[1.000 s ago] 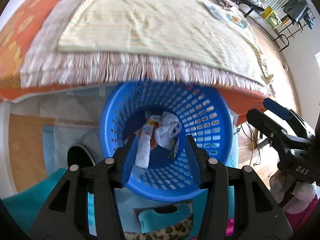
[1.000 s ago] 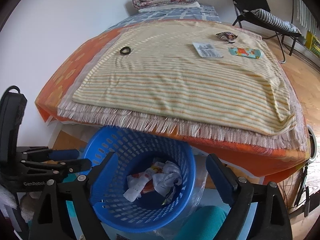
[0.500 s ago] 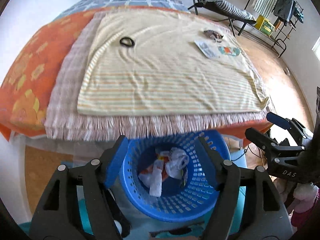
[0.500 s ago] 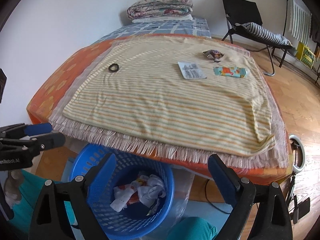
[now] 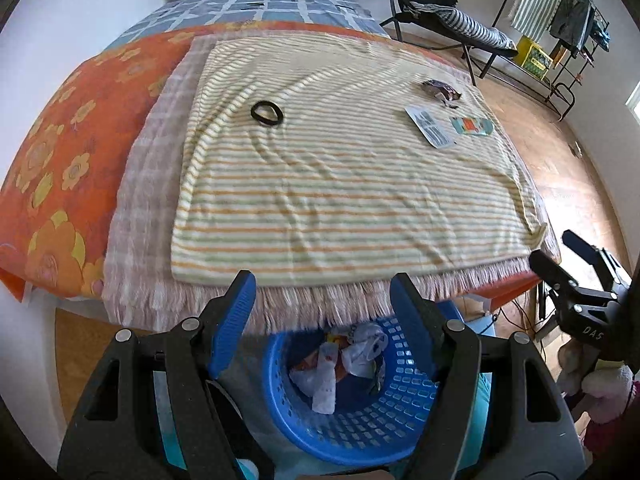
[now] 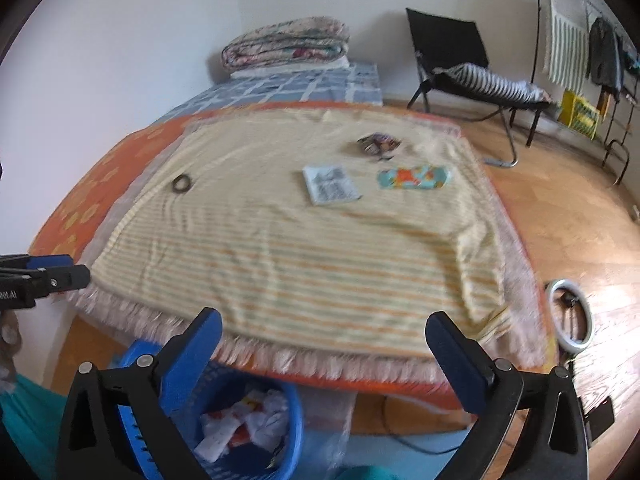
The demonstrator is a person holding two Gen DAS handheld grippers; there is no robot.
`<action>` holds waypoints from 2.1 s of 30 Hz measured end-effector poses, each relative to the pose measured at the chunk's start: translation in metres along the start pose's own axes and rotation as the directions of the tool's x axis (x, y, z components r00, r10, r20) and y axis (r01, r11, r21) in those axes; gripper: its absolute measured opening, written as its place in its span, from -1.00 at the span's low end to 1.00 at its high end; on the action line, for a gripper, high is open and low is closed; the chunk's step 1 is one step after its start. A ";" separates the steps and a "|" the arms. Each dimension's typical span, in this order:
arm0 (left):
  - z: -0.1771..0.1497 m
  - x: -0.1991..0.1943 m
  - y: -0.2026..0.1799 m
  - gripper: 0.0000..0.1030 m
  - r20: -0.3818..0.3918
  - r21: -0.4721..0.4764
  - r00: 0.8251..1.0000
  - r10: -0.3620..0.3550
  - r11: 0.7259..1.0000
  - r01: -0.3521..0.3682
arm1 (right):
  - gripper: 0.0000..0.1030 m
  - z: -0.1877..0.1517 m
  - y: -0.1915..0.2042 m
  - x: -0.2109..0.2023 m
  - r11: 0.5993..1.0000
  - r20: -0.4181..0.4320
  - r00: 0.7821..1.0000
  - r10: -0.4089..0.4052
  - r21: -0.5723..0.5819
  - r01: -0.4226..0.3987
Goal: Collect trash
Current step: 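Move both tools back over the blanket toward the remaining trash, then grasp the black hair tie with the left tool while the right tool grasps the white label sheet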
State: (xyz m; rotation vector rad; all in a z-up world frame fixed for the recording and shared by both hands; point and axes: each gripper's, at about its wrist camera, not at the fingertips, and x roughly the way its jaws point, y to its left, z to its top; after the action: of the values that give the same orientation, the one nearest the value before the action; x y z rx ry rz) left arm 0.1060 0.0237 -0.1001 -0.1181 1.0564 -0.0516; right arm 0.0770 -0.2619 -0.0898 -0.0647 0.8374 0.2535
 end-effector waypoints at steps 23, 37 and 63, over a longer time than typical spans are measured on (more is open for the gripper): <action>0.084 0.054 0.039 0.39 -0.028 -0.110 0.998 -0.051 0.993 0.048 | 0.99 0.078 -0.043 0.048 0.988 -0.048 0.989 0.139 0.075 -0.135; 0.125 0.114 0.062 0.39 -0.054 -0.206 0.995 -0.090 0.975 0.077 | 0.90 0.109 -0.032 0.119 0.978 -0.158 0.966 0.206 0.038 -0.203; 0.153 0.160 0.055 -0.51 -0.025 -0.076 0.996 0.088 0.993 -0.090 | 0.77 0.136 -0.007 0.214 0.987 -0.301 0.947 0.114 -0.073 -0.142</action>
State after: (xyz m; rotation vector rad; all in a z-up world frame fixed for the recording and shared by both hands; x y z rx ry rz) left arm 0.3175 0.0731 -0.1707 -0.1402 1.0846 0.0682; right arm 0.3144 -0.2057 -0.1577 -0.1389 1.1303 0.4128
